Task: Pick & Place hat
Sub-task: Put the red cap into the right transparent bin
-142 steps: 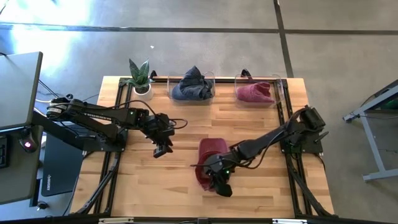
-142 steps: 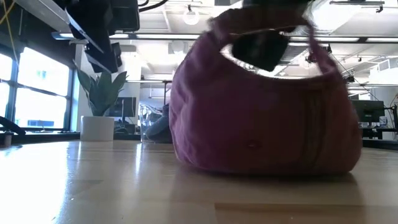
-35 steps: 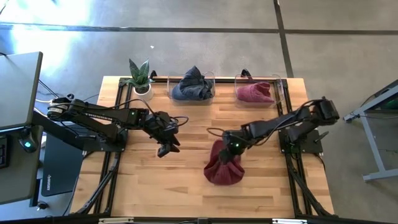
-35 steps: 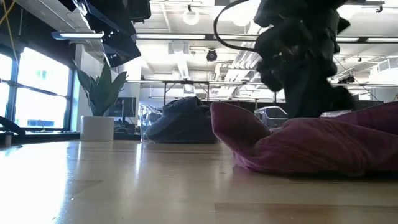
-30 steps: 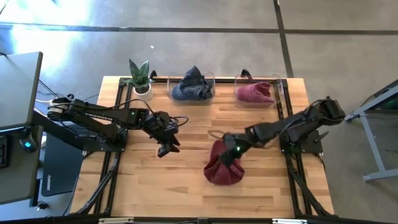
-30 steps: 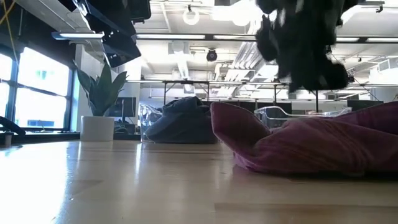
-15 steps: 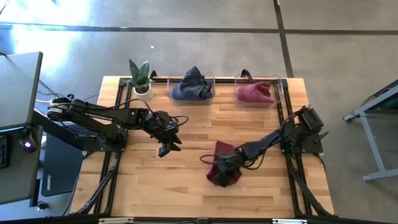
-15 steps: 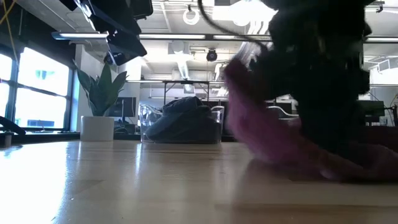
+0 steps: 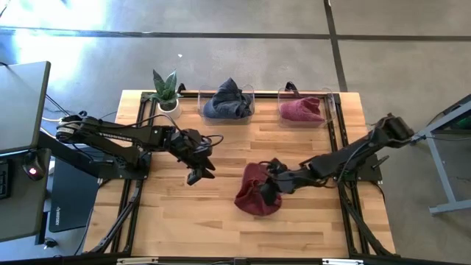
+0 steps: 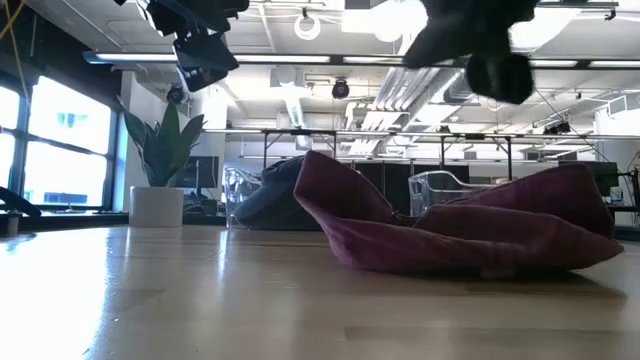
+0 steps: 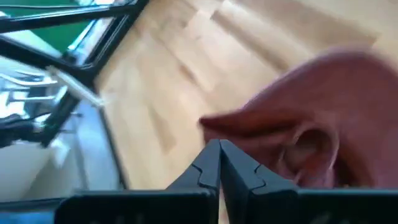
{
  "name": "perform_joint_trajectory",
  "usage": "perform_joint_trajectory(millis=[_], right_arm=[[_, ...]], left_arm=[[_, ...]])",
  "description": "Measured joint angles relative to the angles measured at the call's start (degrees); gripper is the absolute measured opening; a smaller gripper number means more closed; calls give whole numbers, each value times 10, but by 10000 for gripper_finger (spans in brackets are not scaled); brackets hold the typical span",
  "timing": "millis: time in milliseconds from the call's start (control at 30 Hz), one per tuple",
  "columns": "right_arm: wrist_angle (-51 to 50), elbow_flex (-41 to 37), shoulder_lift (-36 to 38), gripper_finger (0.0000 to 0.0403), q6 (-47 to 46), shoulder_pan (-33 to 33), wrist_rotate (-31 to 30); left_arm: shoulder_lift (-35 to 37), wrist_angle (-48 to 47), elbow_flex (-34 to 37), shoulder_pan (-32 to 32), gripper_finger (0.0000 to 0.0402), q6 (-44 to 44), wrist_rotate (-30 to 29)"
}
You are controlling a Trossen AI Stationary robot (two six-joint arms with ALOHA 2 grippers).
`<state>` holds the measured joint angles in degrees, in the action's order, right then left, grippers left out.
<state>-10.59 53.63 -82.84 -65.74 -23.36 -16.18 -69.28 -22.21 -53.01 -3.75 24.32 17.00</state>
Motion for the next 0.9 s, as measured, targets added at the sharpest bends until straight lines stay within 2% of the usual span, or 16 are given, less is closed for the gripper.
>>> perform_joint_trajectory(millis=[67, 167, 200, 300, 400, 500, 600, 667, 733, 800, 900], right_arm=[[-39, 0, 12, 6, -32, -7, 44], [-152, -1, 26, 35, -73, -8, 179], [-190, -1, 28, 49, -90, -14, 207], [-259, -2, 28, 103, -130, -46, 227], [-255, -2, 14, 166, -135, -85, 193], [-239, -2, -16, 222, -117, -108, 123], [-221, -2, -53, 248, -122, -115, 35], [-179, -2, -80, 246, -107, -115, -9], [-149, -1, -110, 232, -93, -107, -28], [-130, -1, -133, 205, -88, -98, -28], [-126, -1, -142, 142, -106, -87, -33]], left_arm=[[-8, 2, 0, 0, 178, 0, 0], [-13, -9, 0, 0, 178, -3, 1], [-12, -7, 0, 0, 178, -3, 3], [-12, -9, 0, 0, 178, 0, 3], [-12, -7, 0, 0, 178, 14, 1], [-12, -8, 0, 0, 178, 33, -24], [-12, 3, 0, 0, 178, 71, -30], [-12, 28, 0, 0, 178, 88, -26], [-12, 68, 0, 0, 178, 105, -23], [-12, 118, 0, 0, 178, 126, -25], [-31, 203, 0, 0, 178, 160, -39]])
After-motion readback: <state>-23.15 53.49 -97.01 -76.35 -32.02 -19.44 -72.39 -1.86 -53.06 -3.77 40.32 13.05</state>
